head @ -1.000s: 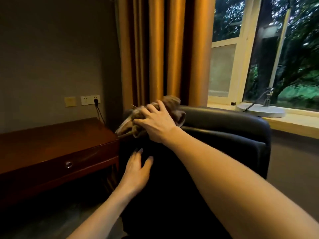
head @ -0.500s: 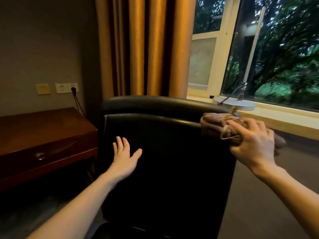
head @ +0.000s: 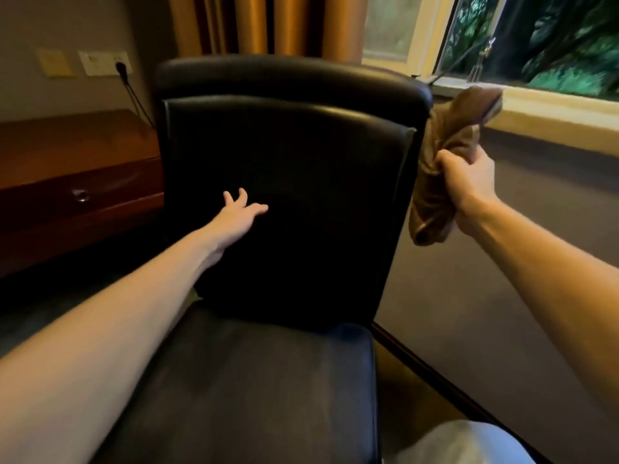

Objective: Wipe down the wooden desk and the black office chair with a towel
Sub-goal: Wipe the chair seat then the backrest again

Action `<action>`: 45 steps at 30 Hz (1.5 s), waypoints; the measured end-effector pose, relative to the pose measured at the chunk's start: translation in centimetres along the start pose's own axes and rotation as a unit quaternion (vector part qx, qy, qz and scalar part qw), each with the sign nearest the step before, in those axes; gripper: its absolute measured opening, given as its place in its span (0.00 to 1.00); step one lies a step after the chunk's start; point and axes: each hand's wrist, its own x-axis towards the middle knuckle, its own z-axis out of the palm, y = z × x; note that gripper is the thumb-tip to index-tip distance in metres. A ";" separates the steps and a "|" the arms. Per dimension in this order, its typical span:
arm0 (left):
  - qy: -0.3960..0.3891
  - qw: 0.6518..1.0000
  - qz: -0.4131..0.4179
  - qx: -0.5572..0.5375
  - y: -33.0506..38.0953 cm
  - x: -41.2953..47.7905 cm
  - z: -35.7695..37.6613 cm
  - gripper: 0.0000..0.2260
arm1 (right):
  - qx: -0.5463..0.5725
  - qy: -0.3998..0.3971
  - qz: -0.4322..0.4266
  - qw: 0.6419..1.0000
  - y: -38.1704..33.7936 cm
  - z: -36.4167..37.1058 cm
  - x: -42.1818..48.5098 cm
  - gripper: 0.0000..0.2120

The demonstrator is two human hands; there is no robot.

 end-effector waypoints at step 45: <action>0.029 0.935 -0.219 0.276 -29.8 -13.3 -9.2 0.28 | -0.439 -0.376 -0.036 0.815 21.2 18.4 -32.4 0.33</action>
